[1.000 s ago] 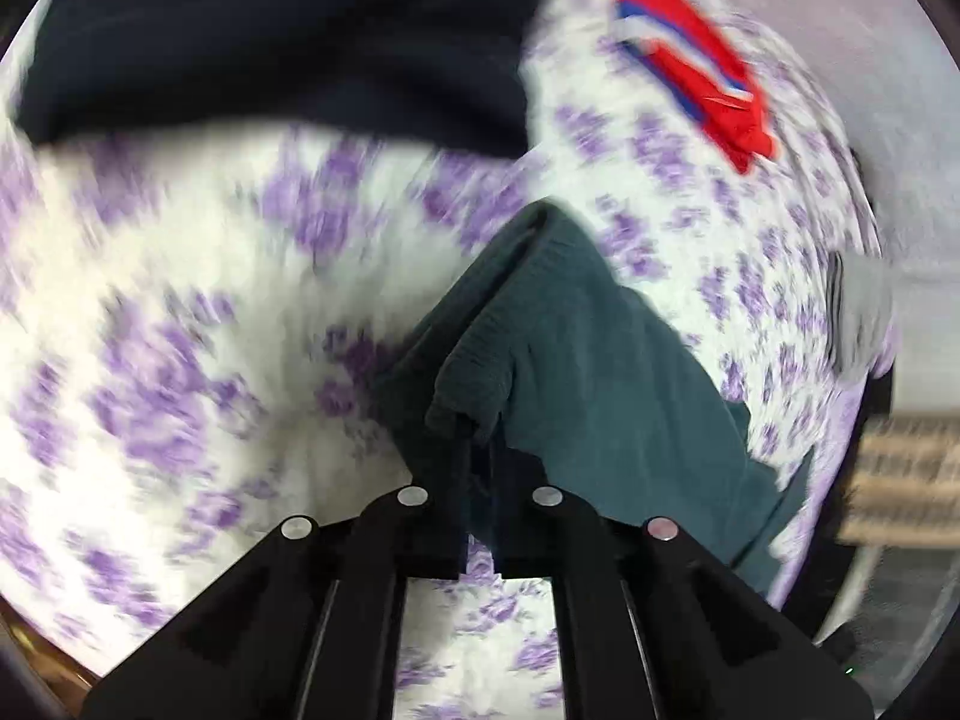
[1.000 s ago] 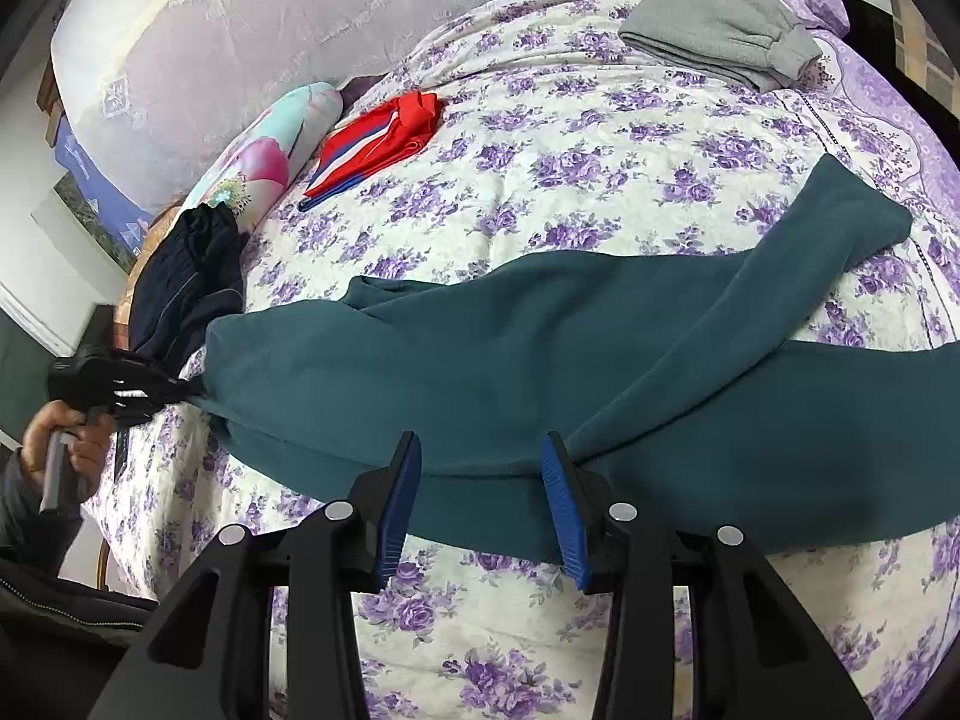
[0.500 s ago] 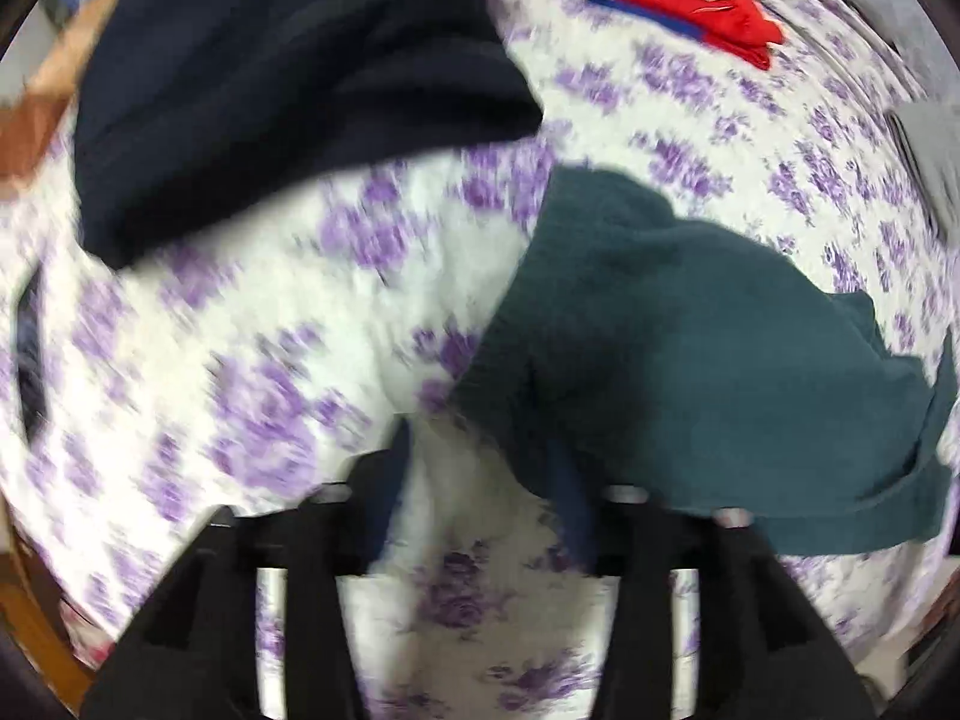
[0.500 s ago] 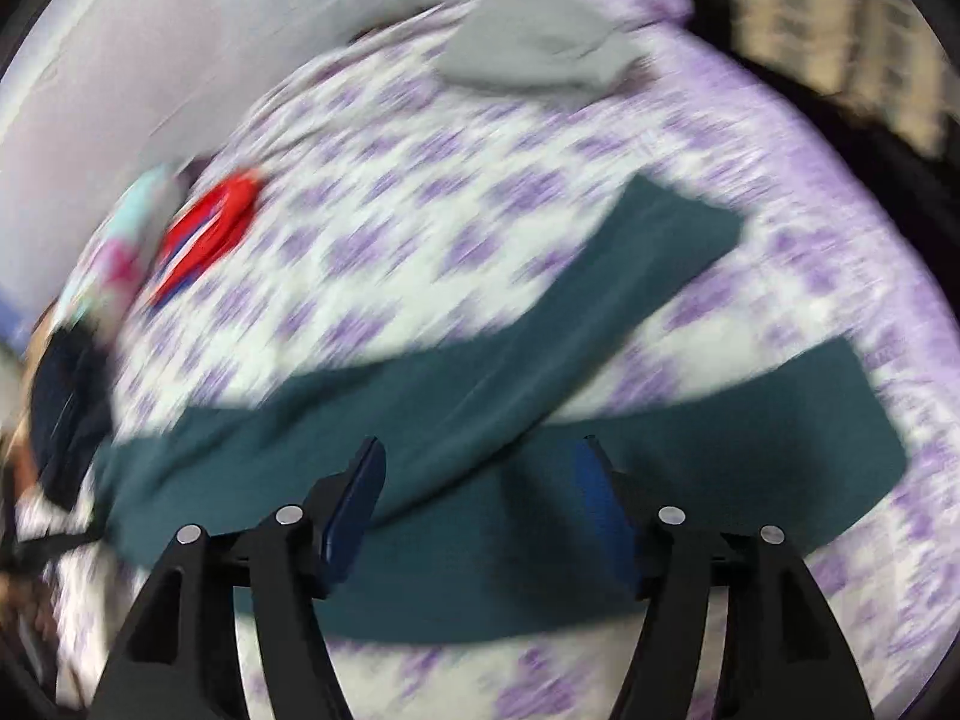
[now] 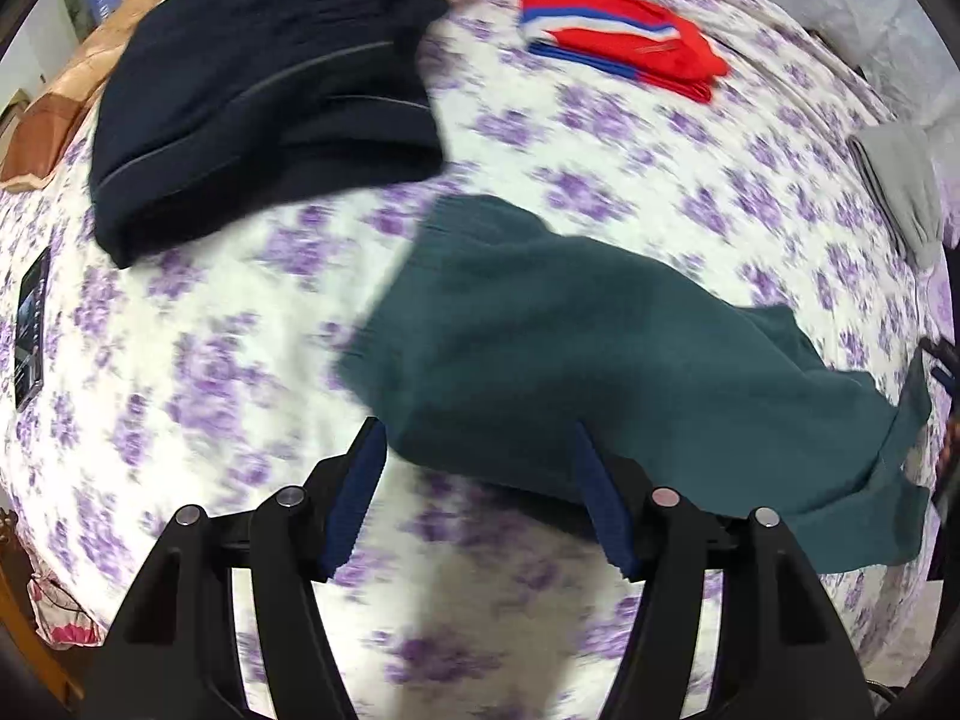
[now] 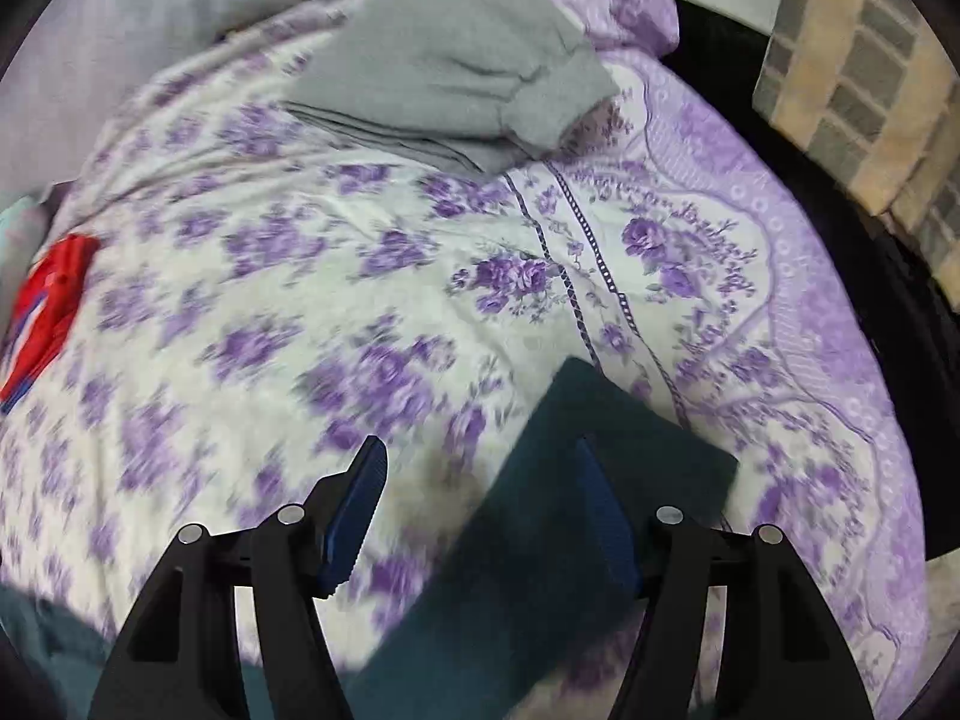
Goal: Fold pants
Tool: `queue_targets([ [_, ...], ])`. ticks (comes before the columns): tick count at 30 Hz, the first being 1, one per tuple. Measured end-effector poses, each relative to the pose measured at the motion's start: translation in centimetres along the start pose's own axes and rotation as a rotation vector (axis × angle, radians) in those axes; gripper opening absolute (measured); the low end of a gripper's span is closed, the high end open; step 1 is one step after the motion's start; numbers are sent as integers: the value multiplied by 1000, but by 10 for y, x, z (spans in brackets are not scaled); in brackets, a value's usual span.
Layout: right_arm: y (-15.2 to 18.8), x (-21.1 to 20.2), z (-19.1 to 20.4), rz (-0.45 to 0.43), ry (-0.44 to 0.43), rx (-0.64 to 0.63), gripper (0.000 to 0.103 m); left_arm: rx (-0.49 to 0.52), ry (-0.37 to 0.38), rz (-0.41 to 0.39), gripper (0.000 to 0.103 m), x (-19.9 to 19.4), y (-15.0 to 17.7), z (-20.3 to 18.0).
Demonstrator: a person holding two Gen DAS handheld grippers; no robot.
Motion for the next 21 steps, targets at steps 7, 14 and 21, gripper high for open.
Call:
queue_targets([
  [7,3,40,-19,99,5,69,29,79,-26,5,68,9,5,-55],
  [14,22,-31,-79,-55,-244,254,2,156,-159,106,77,51,19,-66],
  [21,102,-164,-162,-250,-365,400,1,231,-125,125,83,57,15,-63],
])
Point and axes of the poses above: each gripper's, at about its wrist camera, not at the fingertips, and x roughly the way its jaws point, z to its left, y to its underside, the point moved 6 cm from there along x, roughly the way its jaws point, and after that the axes turned 10 degrees about -y, right-handed, at the moved point
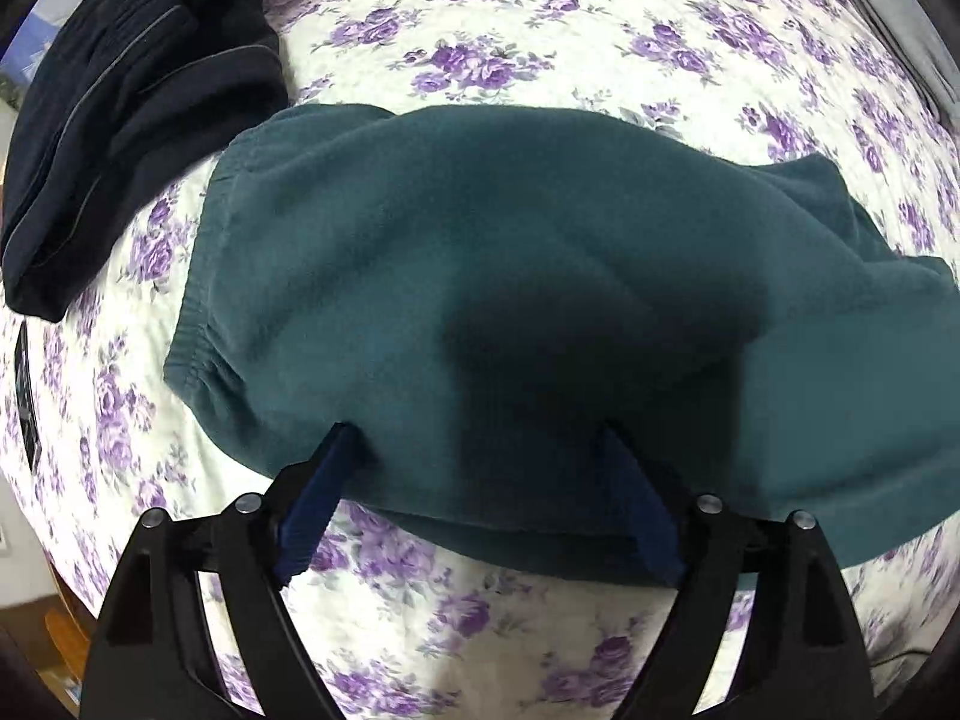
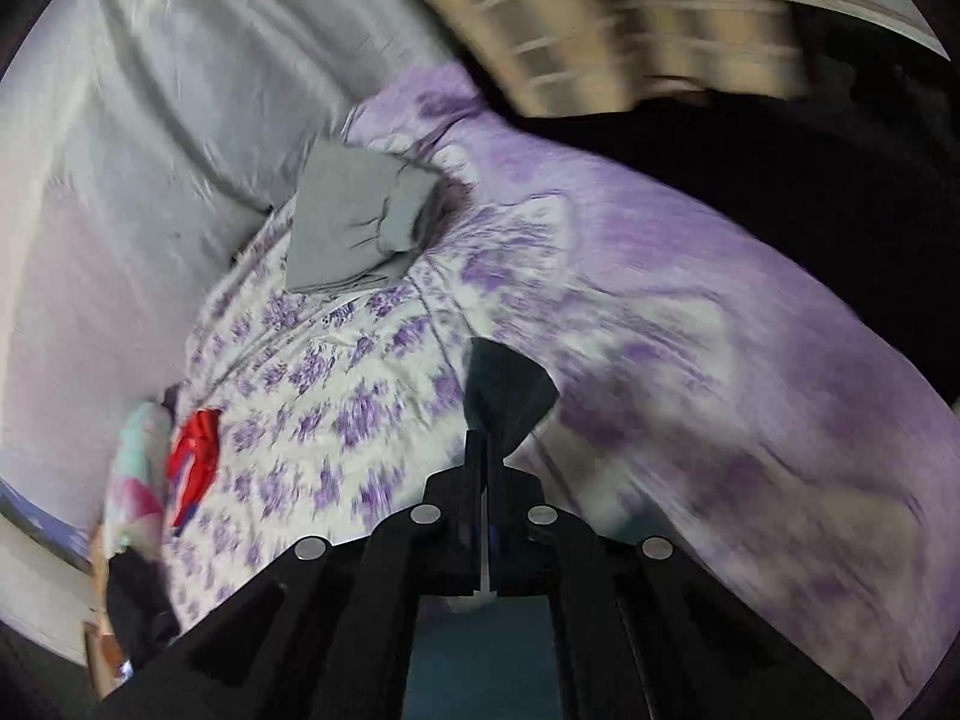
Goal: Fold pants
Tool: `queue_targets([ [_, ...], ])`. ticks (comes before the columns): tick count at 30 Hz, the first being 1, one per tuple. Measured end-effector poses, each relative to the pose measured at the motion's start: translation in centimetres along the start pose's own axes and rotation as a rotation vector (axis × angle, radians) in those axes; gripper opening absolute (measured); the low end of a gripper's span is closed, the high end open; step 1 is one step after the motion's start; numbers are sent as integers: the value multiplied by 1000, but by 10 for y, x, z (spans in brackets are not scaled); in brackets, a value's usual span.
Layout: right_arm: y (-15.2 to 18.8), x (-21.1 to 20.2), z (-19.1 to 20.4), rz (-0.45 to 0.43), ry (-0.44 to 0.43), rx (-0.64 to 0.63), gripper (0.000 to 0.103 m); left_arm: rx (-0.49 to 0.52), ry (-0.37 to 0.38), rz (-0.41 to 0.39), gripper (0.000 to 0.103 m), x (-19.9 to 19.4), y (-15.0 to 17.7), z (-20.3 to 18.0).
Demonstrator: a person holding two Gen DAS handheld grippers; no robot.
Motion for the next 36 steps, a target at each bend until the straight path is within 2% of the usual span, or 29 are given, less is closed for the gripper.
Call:
queue_targets([
  [2,22,-16,-21,29,24,26,2,41,-11,-21,83,-1,0,0],
  [4,50,-17,-55,72,49,108,2,82,-11,-40,84,-2,1,-2],
  [5,61,-15,-66,84,80,124,2,86,-5,-40,84,-1,2,-2],
  [6,70,-14,-78,90,147,127,4,83,8,-36,84,-1,2,-2],
  [8,82,-16,-92,77,202,173,5,86,19,-32,84,-3,2,0],
  [10,85,-23,-88,32,181,217,6,99,26,-40,83,-8,5,2],
  [12,83,-25,-73,8,168,186,13,108,53,-65,83,-15,7,3],
  [14,79,-20,-65,8,173,167,42,113,77,-81,83,-20,12,4],
  [15,77,-14,-61,9,181,163,42,114,86,-87,83,-22,14,4],
  [18,71,6,-64,38,192,195,36,119,85,-93,83,-23,22,3],
  [19,70,10,-66,50,195,202,17,119,80,-89,83,-21,25,2],
  [20,68,16,-70,69,243,198,0,120,78,-85,83,-20,28,1],
  [21,67,13,-73,71,279,192,0,120,75,-83,83,-18,28,0],
  [24,56,-13,-68,-13,334,137,0,96,38,-47,84,-5,41,9],
  [25,55,-21,-70,-19,365,118,0,76,49,-37,84,-3,45,11],
  [27,64,-27,-83,40,400,132,3,43,66,-24,84,-3,49,15],
  [28,71,-27,-84,83,378,144,4,38,65,-27,83,-4,51,20],
  [30,77,-25,-70,106,308,117,7,44,61,-50,83,-11,54,21],
  [31,85,-20,-51,141,234,82,20,52,66,-67,83,-17,56,21],
  [32,92,-15,-35,170,186,45,44,58,74,-82,83,-22,58,20],
  [33,101,-10,-18,198,145,-5,50,63,83,-96,83,-32,67,13],
  [34,111,-5,1,227,111,-61,50,71,94,-111,83,-37,68,10],
  [35,129,5,26,289,41,-118,50,82,98,-119,83,-40,69,7],
  [36,138,13,41,323,-13,-126,50,97,96,-125,83,-42,71,2],
])
Point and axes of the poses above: each gripper's, at about its wrist camera, not at the fingertips, and x roughly the way its jaws point, z to its left, y to its underside, the point moved 6 cm from there along x, roughly the way its jaws point, and after that the axes turned 10 degrees about -y, right-handed, at the moved point
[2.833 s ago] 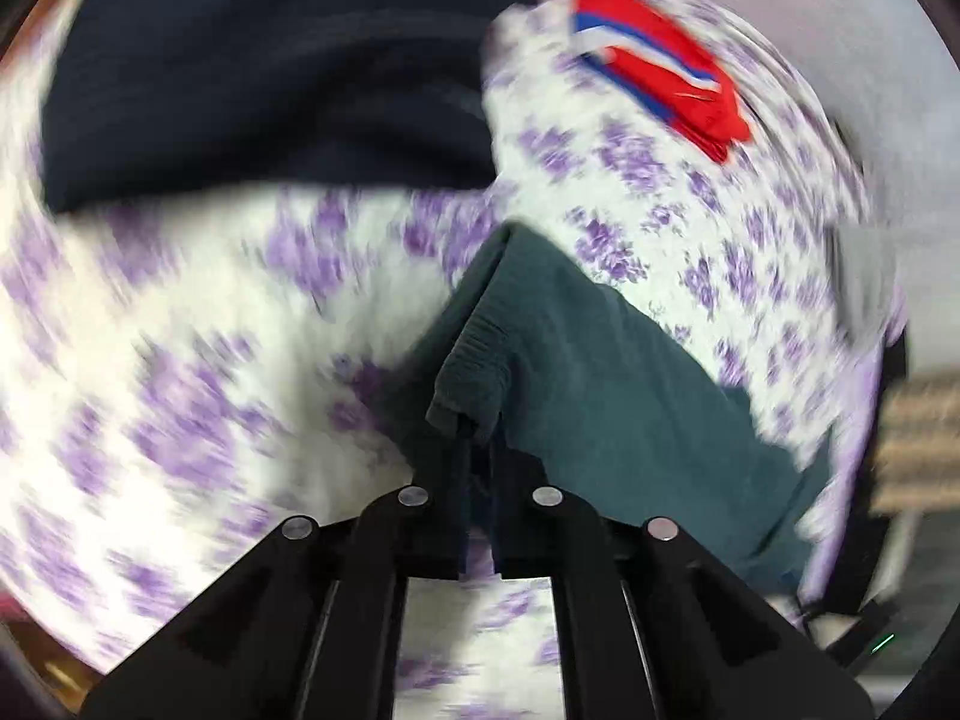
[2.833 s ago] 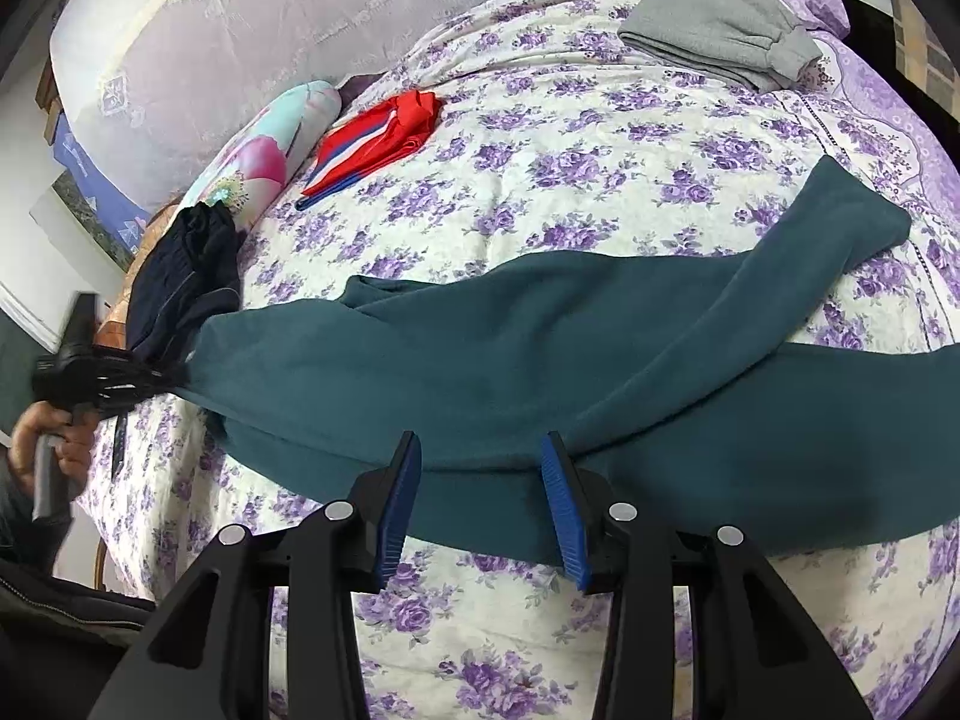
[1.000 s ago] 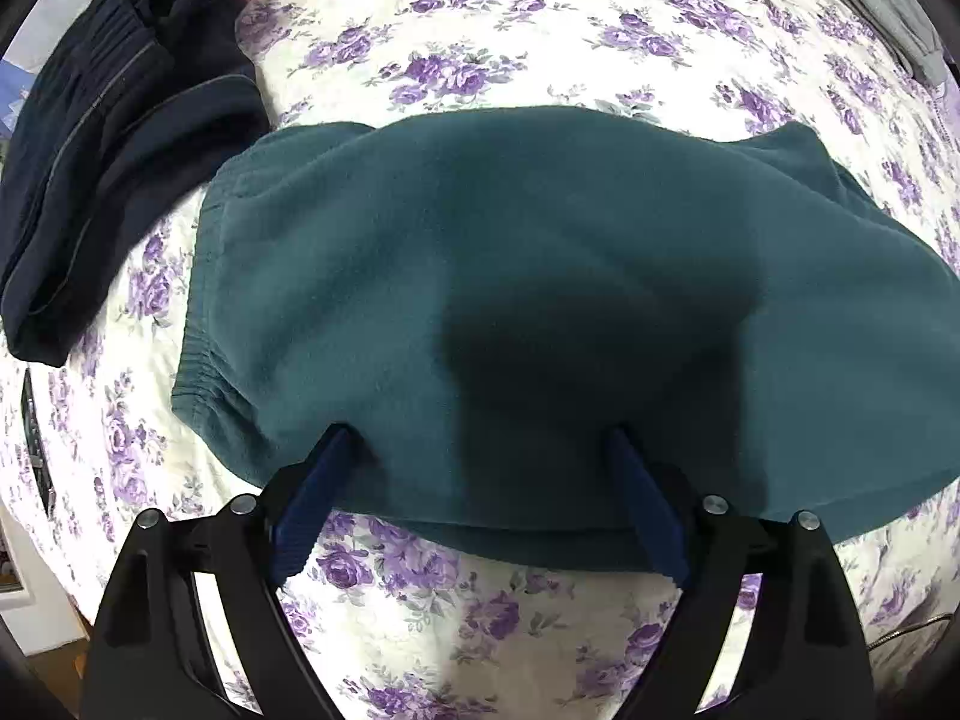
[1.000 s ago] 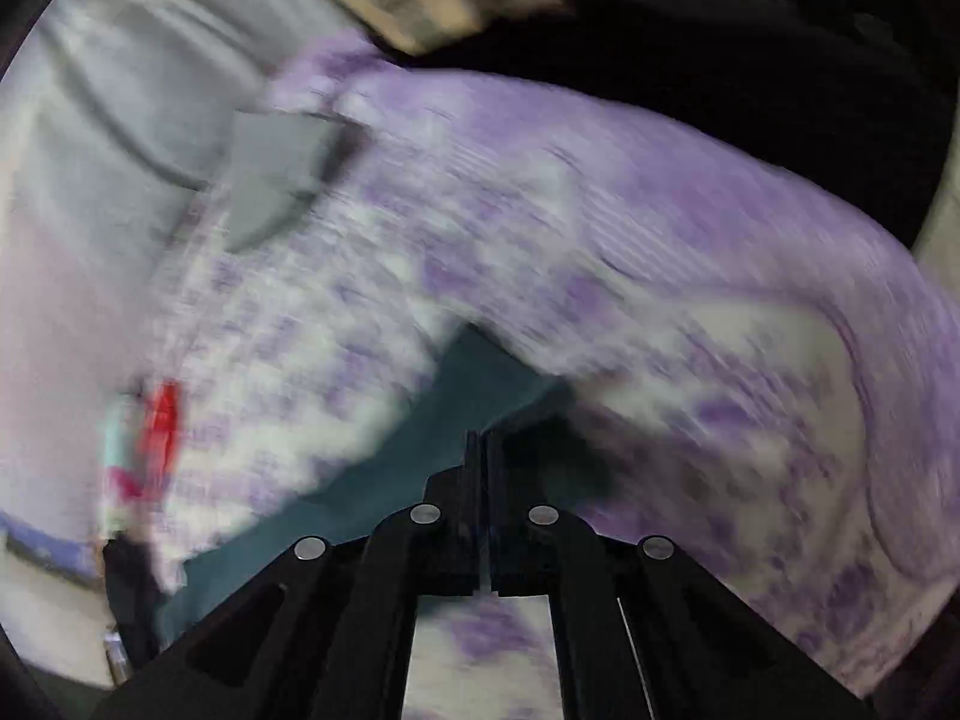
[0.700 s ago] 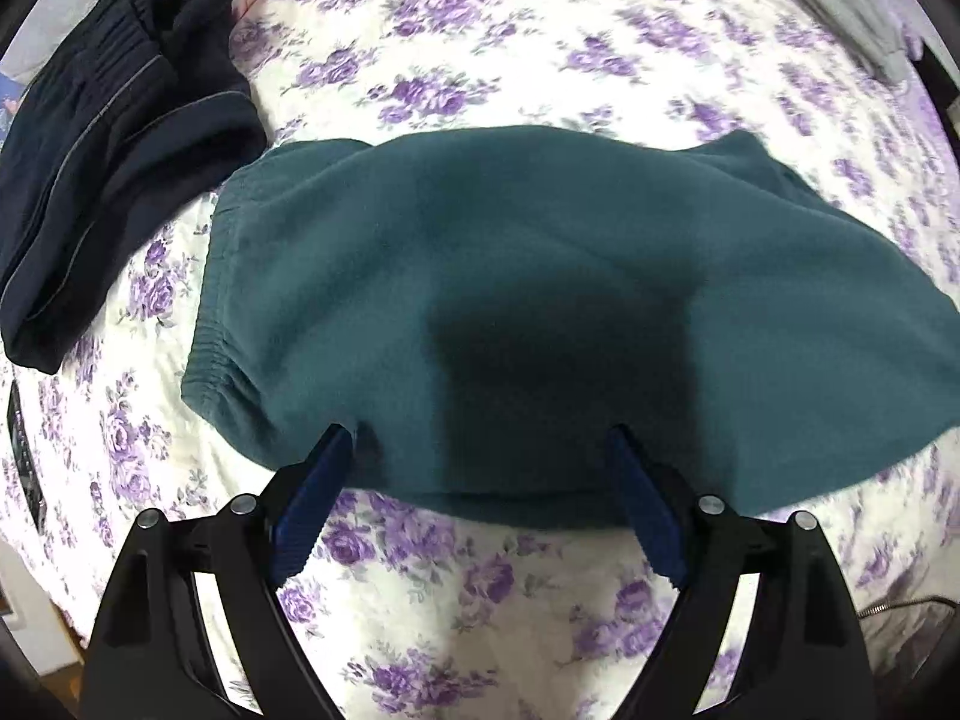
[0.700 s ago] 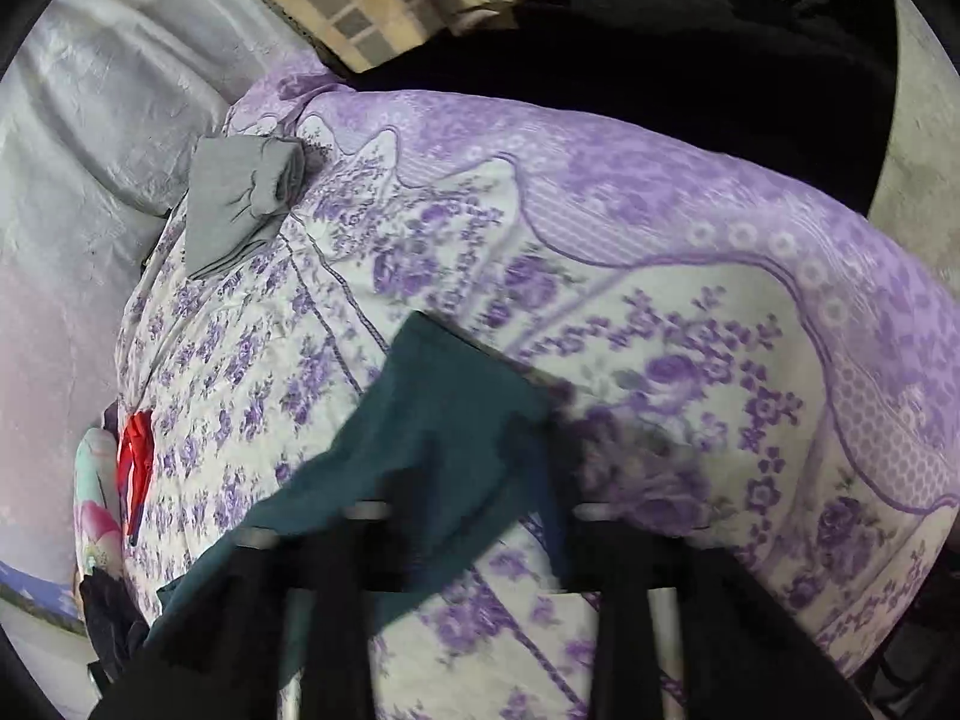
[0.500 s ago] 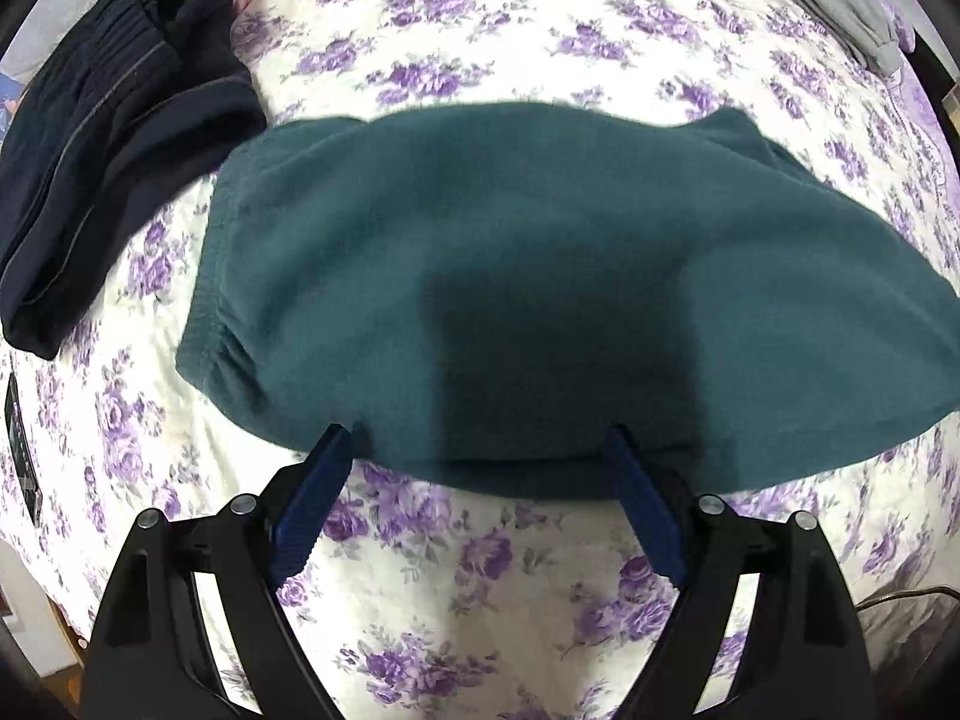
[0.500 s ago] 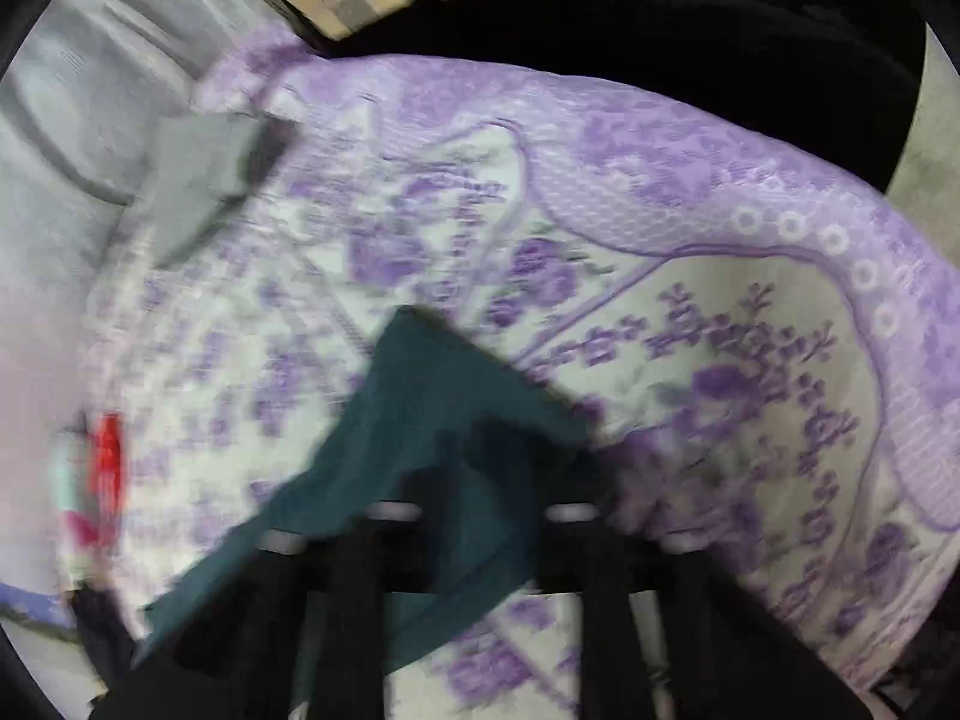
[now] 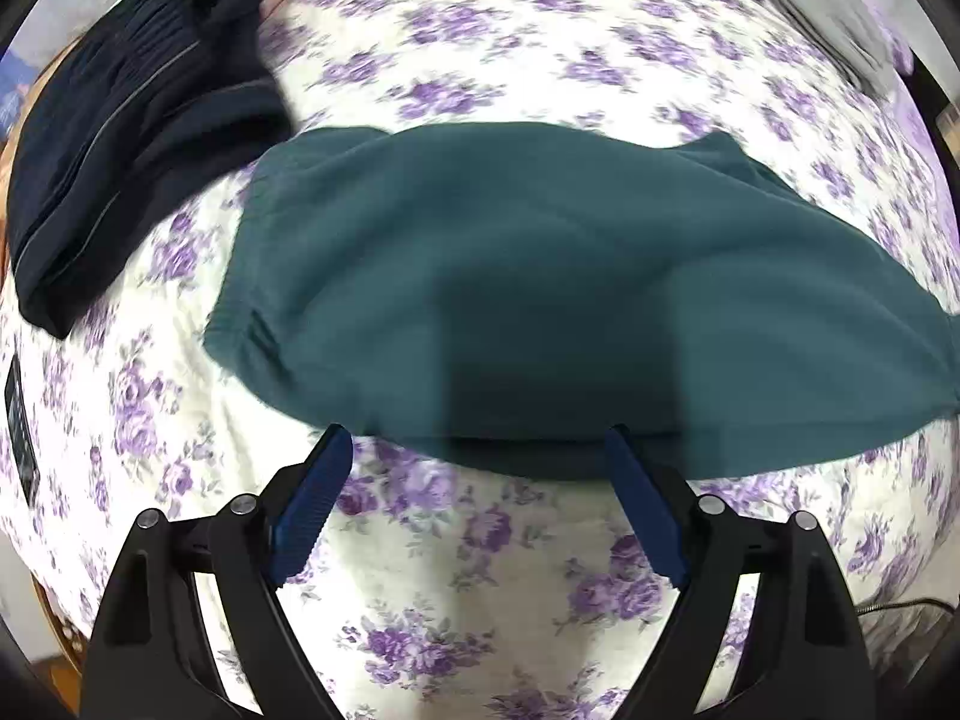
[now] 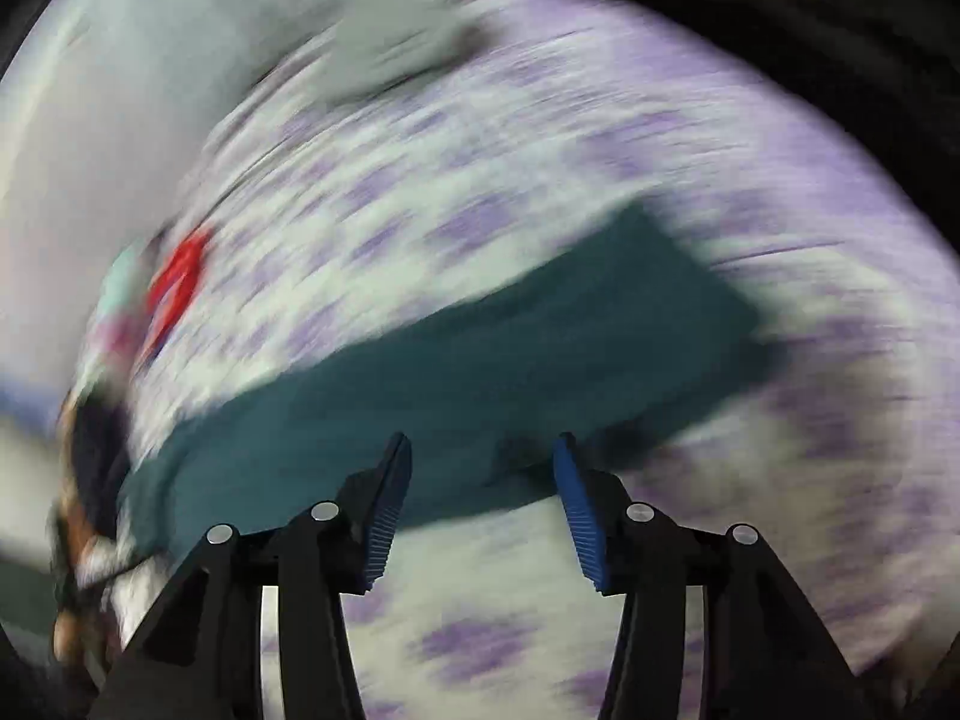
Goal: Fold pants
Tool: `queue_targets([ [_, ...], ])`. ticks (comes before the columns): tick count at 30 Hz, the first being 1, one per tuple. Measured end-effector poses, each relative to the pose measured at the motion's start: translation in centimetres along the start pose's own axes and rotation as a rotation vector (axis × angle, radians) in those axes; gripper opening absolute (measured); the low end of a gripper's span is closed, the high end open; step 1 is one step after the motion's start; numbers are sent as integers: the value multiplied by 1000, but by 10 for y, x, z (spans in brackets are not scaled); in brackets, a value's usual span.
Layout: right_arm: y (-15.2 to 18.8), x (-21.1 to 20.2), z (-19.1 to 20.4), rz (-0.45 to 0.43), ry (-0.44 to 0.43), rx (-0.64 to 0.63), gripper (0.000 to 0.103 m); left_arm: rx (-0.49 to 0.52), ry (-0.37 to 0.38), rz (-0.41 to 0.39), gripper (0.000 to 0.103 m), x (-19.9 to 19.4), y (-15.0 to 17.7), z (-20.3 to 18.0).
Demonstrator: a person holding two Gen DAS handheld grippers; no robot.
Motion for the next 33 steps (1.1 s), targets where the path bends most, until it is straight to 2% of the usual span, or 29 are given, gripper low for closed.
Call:
queue_targets([
  [2,13,22,30,49,-108,19,50,12,-10,3,83,0,-1,-5],
  [4,22,38,48,84,-150,18,50,8,-12,11,83,2,2,-5],
  [7,31,59,66,133,-138,-9,46,-12,-22,22,83,10,4,5],
  [10,36,71,79,170,-95,-82,46,-36,-29,32,83,12,7,22],
  [14,39,83,80,182,-68,-36,45,-84,-16,59,83,20,19,42],
  [18,43,97,73,190,-19,33,38,-94,-1,70,83,24,27,50],
  [19,43,99,72,181,-18,65,35,-92,-1,70,83,27,27,54],
  [22,40,100,68,150,-15,117,3,-87,8,71,83,30,27,60],
  [24,41,94,64,133,-7,144,2,-81,9,70,83,39,16,68],
  [27,44,75,71,106,-26,135,2,-72,19,45,83,30,17,73],
  [29,48,62,77,103,-46,123,2,-66,28,17,83,27,3,80],
  [32,60,64,67,141,47,63,8,-46,28,1,83,21,1,80],
  [33,65,70,55,168,114,68,10,-29,5,11,83,27,-1,80],
])
Point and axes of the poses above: each gripper's, at about its wrist camera, not at the fingertips, and x roughly the way its jaws point, z to its left, y to its underside, the point moved 6 cm from there along x, roughly the way its jaws point, and after that the axes turned 10 degrees about -y, right-handed, at the moved point
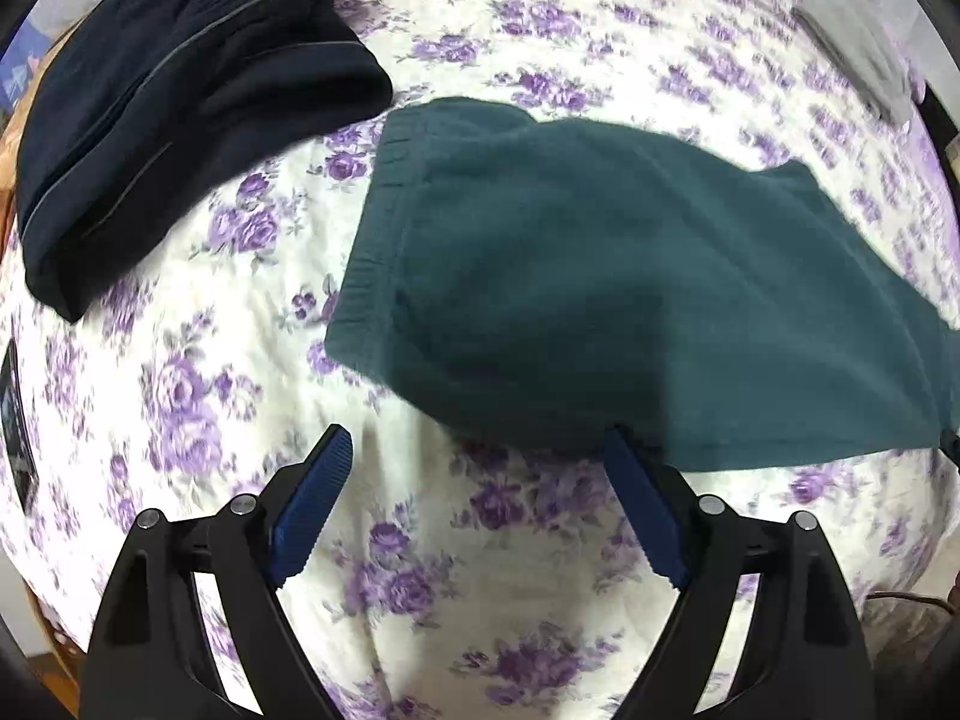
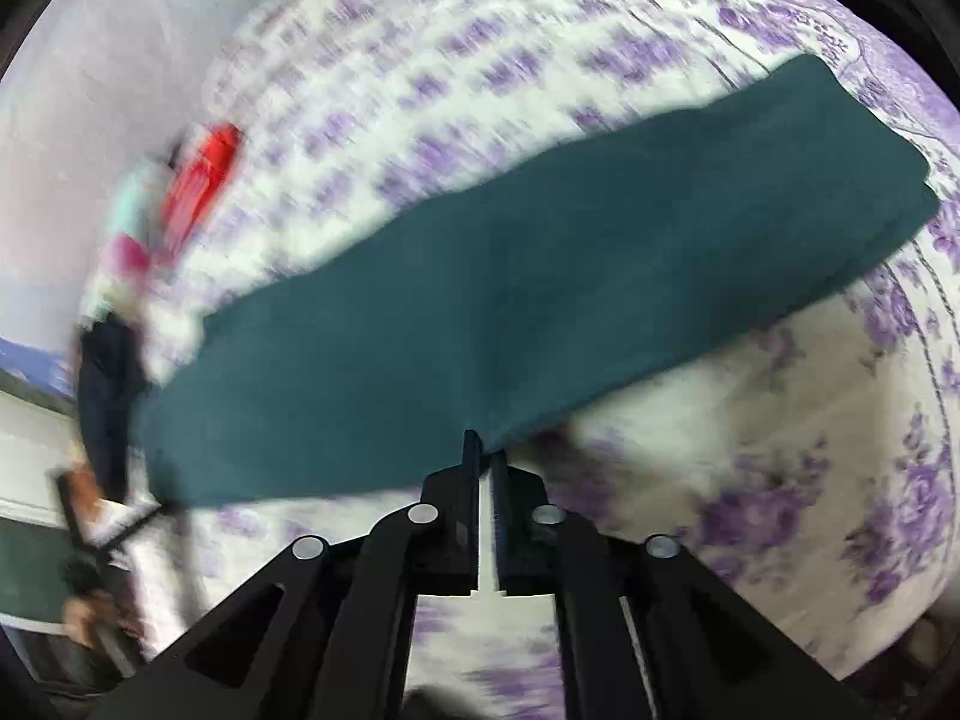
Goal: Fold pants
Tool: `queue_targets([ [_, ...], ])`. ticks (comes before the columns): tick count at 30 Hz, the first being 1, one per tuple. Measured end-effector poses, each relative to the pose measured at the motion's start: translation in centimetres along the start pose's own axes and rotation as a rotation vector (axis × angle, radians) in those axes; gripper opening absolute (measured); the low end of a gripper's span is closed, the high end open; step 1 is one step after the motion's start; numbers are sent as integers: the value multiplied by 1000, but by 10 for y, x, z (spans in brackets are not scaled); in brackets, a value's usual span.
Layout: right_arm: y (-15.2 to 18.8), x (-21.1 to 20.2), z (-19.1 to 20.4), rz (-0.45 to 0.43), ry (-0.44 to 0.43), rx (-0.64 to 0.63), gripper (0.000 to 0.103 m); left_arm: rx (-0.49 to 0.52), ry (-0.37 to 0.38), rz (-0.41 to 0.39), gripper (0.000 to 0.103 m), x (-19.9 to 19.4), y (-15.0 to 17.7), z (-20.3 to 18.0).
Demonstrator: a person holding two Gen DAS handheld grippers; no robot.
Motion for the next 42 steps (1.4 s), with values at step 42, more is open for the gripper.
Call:
queue_targets([
  [42,-81,103,227,-76,-102,-604,35,-77,45,-56,89,7,-46,64],
])
Point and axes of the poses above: each gripper's, at about its wrist camera, not at the fingertips, and x roughly the way its jaws point, z to its left, y to its underside, the point moved 6 cm from there along x, roughly the way its jaws point, and after that the axes turned 10 degrees about -y, right-handed, at the moved point
